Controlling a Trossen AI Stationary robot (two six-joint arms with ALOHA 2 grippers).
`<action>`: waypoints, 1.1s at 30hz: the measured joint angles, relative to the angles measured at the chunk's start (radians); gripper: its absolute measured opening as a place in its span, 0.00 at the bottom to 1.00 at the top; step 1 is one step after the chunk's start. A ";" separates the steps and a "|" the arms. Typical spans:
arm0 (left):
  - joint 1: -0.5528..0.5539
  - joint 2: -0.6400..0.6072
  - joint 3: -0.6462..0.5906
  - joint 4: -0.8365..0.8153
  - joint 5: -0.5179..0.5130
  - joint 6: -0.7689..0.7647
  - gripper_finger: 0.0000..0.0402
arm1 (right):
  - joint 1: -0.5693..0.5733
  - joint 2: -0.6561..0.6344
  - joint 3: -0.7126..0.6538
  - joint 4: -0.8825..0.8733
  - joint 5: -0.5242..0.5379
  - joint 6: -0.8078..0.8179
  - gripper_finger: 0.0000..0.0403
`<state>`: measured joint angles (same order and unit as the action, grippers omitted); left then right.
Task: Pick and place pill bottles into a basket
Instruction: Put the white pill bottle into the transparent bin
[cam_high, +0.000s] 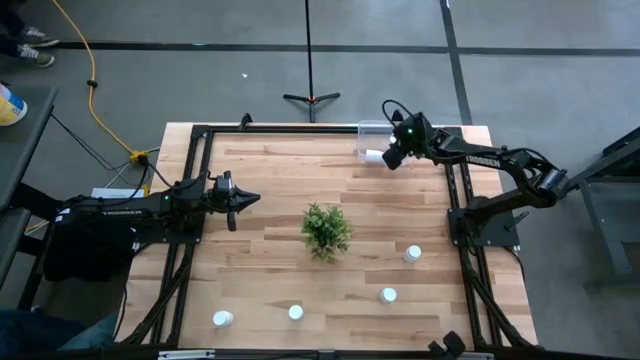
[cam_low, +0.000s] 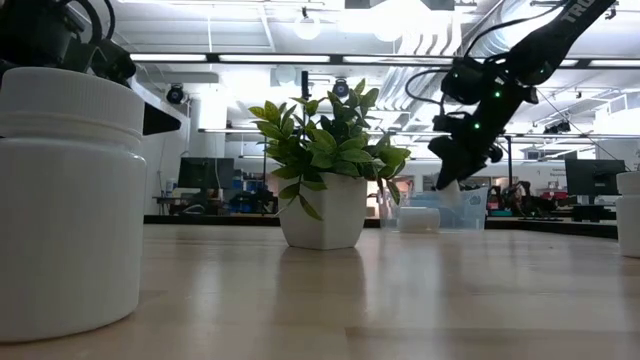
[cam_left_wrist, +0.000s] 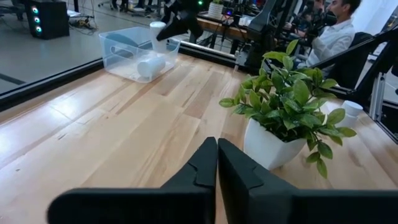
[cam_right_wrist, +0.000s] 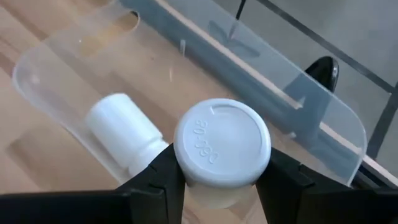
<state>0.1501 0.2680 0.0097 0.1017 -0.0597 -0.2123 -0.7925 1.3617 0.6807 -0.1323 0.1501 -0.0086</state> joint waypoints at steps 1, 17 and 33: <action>0.000 0.000 0.000 0.000 0.000 -0.002 0.08 | 0.000 0.000 0.000 -0.013 0.000 0.000 0.36; 0.000 0.000 0.000 0.000 0.000 -0.002 0.05 | 0.000 0.000 0.000 -0.129 0.068 -0.005 0.36; 0.000 0.000 0.000 0.001 0.000 -0.003 0.05 | 0.001 0.000 0.000 -0.149 0.049 -0.019 0.60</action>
<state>0.1501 0.2680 0.0097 0.1023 -0.0601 -0.2153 -0.7918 1.3617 0.6807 -0.2813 0.1993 -0.0273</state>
